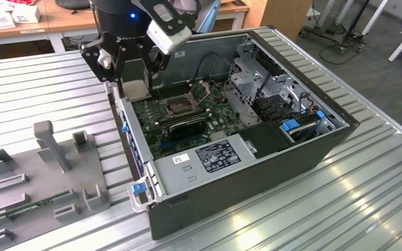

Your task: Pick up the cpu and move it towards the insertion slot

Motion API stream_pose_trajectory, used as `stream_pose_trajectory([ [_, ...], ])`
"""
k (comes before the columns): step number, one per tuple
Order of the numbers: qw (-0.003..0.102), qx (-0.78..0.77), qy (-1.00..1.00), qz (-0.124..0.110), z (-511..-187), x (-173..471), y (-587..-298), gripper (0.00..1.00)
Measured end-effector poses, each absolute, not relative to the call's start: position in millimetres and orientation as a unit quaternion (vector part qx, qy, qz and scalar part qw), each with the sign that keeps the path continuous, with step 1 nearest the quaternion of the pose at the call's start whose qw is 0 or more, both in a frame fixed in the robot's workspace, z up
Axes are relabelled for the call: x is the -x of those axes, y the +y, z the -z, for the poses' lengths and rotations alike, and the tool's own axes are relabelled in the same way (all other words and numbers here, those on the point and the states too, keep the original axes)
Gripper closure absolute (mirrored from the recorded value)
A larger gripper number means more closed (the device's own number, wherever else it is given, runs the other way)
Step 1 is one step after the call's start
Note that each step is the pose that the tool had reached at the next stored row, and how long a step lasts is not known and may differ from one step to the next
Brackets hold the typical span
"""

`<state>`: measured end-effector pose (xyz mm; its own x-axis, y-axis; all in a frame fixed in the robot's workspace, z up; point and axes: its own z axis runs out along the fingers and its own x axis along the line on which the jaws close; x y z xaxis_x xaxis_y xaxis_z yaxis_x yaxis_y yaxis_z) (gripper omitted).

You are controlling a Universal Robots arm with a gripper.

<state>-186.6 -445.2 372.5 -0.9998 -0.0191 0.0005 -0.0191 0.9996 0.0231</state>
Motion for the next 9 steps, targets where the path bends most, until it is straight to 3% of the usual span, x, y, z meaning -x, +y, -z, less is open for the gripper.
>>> stream_pose_trajectory([
  [9,0.0,-0.01,-1.0,0.012,-372.5,173.8,-445.2,0.45],
])
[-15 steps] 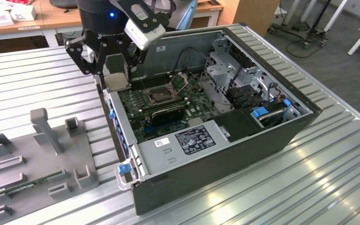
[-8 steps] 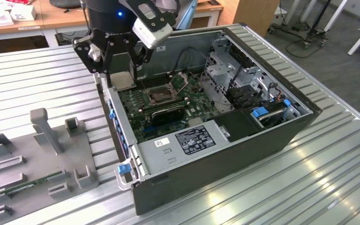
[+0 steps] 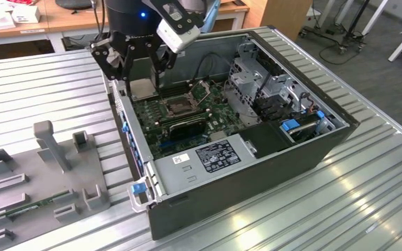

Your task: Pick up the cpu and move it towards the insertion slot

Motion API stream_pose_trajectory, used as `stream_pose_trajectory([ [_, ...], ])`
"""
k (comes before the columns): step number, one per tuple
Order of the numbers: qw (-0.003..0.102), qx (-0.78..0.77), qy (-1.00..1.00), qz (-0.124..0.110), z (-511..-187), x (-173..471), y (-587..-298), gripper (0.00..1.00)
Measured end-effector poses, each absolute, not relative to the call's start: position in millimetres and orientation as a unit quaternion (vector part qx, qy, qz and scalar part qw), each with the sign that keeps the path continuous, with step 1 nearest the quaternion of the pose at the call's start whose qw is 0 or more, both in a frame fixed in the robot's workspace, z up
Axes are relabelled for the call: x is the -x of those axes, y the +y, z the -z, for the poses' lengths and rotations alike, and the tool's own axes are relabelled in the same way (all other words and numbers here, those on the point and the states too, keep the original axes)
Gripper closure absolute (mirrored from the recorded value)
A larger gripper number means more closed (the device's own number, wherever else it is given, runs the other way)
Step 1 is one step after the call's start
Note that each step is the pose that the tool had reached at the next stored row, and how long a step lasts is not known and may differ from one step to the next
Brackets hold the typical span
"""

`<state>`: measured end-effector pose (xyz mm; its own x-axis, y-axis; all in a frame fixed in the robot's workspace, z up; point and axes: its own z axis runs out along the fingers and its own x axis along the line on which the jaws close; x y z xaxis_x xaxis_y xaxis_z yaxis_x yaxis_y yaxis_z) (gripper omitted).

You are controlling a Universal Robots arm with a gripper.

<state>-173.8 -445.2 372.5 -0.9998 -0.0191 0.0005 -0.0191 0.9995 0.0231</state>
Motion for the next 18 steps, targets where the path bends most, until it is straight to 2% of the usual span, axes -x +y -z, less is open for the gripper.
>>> stream_pose_trajectory([
  [18,0.0,-0.01,-1.0,0.012,-372.5,161.6,-445.2,0.45],
])
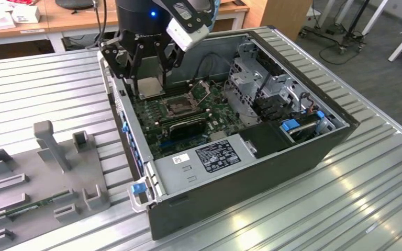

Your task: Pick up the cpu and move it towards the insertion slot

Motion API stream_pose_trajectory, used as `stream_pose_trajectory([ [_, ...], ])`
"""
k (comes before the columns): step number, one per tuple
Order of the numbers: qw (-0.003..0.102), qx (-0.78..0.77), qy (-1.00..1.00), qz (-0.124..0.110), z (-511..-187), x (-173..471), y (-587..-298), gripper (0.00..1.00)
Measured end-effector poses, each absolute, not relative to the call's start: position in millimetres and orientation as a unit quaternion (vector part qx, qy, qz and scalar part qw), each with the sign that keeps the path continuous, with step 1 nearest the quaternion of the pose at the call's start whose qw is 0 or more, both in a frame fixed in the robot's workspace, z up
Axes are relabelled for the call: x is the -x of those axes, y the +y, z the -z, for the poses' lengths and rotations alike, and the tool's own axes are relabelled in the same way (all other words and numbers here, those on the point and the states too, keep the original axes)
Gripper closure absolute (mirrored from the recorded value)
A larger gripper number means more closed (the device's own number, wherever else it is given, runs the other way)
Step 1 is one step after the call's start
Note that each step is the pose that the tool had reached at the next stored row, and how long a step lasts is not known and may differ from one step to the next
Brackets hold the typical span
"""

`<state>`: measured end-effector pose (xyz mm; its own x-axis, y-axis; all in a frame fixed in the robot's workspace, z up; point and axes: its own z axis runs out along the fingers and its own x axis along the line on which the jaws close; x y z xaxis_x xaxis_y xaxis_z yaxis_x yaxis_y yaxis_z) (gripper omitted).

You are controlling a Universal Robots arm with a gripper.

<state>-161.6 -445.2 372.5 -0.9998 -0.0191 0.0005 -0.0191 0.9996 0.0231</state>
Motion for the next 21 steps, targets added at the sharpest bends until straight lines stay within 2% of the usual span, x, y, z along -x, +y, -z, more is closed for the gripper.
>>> stream_pose_trajectory([
  [21,0.0,-0.01,-1.0,0.012,-372.5,138.7,-445.2,0.45],
])
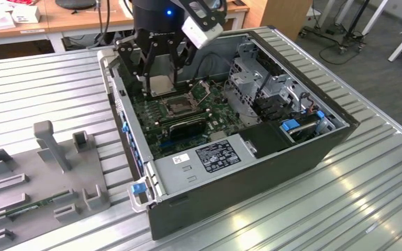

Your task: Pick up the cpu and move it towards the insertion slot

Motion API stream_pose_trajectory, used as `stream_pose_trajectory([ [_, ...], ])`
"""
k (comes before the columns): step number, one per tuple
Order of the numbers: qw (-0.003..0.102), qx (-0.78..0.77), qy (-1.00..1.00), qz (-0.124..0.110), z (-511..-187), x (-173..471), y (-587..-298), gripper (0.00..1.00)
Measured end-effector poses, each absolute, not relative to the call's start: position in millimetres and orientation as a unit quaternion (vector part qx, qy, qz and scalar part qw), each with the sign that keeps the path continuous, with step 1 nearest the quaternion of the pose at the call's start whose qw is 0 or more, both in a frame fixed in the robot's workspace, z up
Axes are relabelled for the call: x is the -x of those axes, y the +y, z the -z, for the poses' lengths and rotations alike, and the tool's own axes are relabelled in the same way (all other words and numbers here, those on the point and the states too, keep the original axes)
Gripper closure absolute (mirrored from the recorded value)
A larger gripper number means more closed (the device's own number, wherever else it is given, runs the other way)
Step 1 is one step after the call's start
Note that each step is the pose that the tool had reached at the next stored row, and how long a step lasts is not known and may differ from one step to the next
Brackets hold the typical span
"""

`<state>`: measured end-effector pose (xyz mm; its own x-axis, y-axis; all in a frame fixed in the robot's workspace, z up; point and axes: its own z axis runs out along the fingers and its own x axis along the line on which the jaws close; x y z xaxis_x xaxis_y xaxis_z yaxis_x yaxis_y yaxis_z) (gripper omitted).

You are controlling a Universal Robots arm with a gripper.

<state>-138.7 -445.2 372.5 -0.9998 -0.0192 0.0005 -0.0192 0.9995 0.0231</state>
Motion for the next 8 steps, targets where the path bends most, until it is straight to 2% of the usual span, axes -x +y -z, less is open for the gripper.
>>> stream_pose_trajectory([
  [8,0.0,-0.01,-1.0,0.012,-372.5,122.8,-445.2,0.45],
])
